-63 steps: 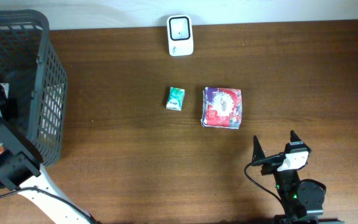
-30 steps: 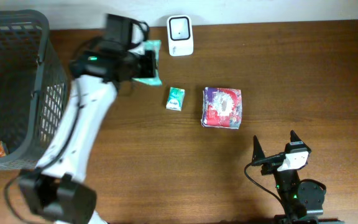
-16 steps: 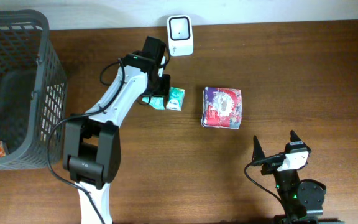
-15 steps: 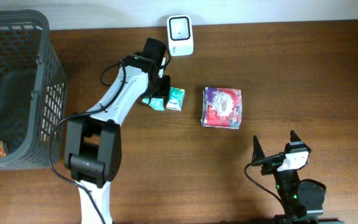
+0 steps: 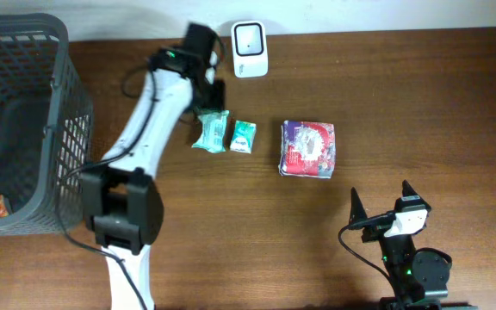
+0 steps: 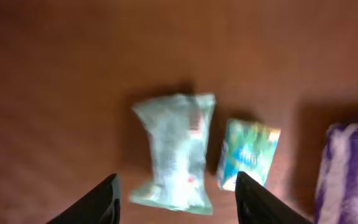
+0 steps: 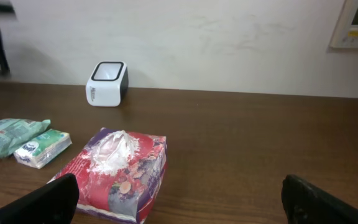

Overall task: Scan the item barcode
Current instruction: 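Place the light green pouch on the table left of the wipes, then reach the left gripper into the basket and grasp the orange Kleenex pack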

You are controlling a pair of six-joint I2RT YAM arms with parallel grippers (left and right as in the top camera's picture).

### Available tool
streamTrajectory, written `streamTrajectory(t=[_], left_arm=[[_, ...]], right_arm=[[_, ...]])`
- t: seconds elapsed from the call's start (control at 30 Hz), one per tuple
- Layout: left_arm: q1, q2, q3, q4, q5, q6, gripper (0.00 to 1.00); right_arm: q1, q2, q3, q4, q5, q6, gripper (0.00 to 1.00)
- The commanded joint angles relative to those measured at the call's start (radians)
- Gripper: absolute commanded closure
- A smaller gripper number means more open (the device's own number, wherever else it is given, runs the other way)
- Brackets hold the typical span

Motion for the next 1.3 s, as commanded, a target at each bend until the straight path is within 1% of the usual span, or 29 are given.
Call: streamTrajectory(t=[0.0, 0.1, 0.17, 0.2, 0.23, 0.27, 0.3, 0.37, 0.5, 0.57, 0.67, 0.7, 0.77, 0.8, 0.87, 0.9, 0.93, 1.03, 1.13, 1.27], left_arm=[[0.065, -0.154, 0.208, -0.059, -0.117, -0.001, 0.43], [0.127, -0.240, 0.304, -0.067, -0.208, -0.001, 0.41], [0.178, -0.303, 0.328, -0.060, -0.328, -0.002, 0.36], [0.212, -0.335, 0.328, -0.041, -0.405, -0.002, 0.34], [0.229, -0.346, 0.328, -0.032, -0.441, -0.002, 0.34], [0.275, -0.364, 0.328, -0.016, -0.522, -0.002, 0.23], [0.318, -0.371, 0.328, -0.006, -0.587, -0.002, 0.18], [0.398, -0.371, 0.327, -0.013, -0.668, -0.002, 0.18], [0.594, -0.363, 0.259, -0.081, -0.673, -0.002, 0.19], [0.687, -0.363, 0.159, -0.097, -0.673, -0.002, 0.20], [0.758, -0.363, 0.010, -0.101, -0.673, -0.002, 0.19], [0.784, -0.362, -0.069, -0.094, -0.673, -0.002, 0.19], [0.810, -0.360, -0.161, -0.070, -0.672, -0.002, 0.19], [0.823, -0.359, -0.227, -0.048, -0.667, -0.002, 0.22], [0.825, -0.351, -0.325, -0.021, -0.655, -0.002, 0.24], [0.825, -0.350, -0.345, -0.014, -0.640, -0.002, 0.25], [0.825, -0.348, -0.397, 0.019, -0.593, -0.002, 0.27], [0.825, -0.347, -0.512, 0.101, -0.571, -0.001, 0.28], [0.833, -0.346, -0.599, 0.158, -0.571, -0.002, 0.27], [0.882, -0.341, -0.650, 0.204, -0.570, -0.002, 0.28]], right_arm=[[-0.003, -0.006, -0.009, -0.001, 0.008, -0.003, 0.01], [-0.003, -0.006, -0.009, -0.001, 0.008, -0.003, 0.01], [-0.003, -0.006, -0.009, -0.001, 0.008, -0.003, 0.01], [-0.003, -0.006, -0.009, -0.001, 0.008, -0.003, 0.01], [-0.003, -0.006, -0.009, -0.001, 0.008, -0.003, 0.01], [-0.003, -0.006, -0.009, -0.001, 0.008, -0.003, 0.01], [-0.003, -0.006, -0.009, -0.001, 0.008, -0.003, 0.01], [-0.003, -0.006, -0.009, -0.001, 0.008, -0.003, 0.01], [-0.003, -0.006, -0.009, -0.001, 0.008, -0.003, 0.01], [-0.003, -0.006, -0.009, -0.001, 0.008, -0.003, 0.01], [-0.003, -0.006, -0.009, -0.001, 0.008, -0.003, 0.01], [-0.003, -0.006, -0.009, -0.001, 0.008, -0.003, 0.01], [-0.003, -0.006, -0.009, -0.001, 0.008, -0.003, 0.01], [-0.003, -0.006, -0.009, -0.001, 0.008, -0.003, 0.01], [-0.003, -0.006, -0.009, -0.001, 0.008, -0.003, 0.01], [-0.003, -0.006, -0.009, -0.001, 0.008, -0.003, 0.01], [-0.003, -0.006, -0.009, -0.001, 0.008, -0.003, 0.01], [-0.003, -0.006, -0.009, -0.001, 0.008, -0.003, 0.02], [-0.003, -0.006, -0.009, -0.001, 0.008, -0.003, 0.02], [-0.003, -0.006, -0.009, -0.001, 0.008, -0.003, 0.01]])
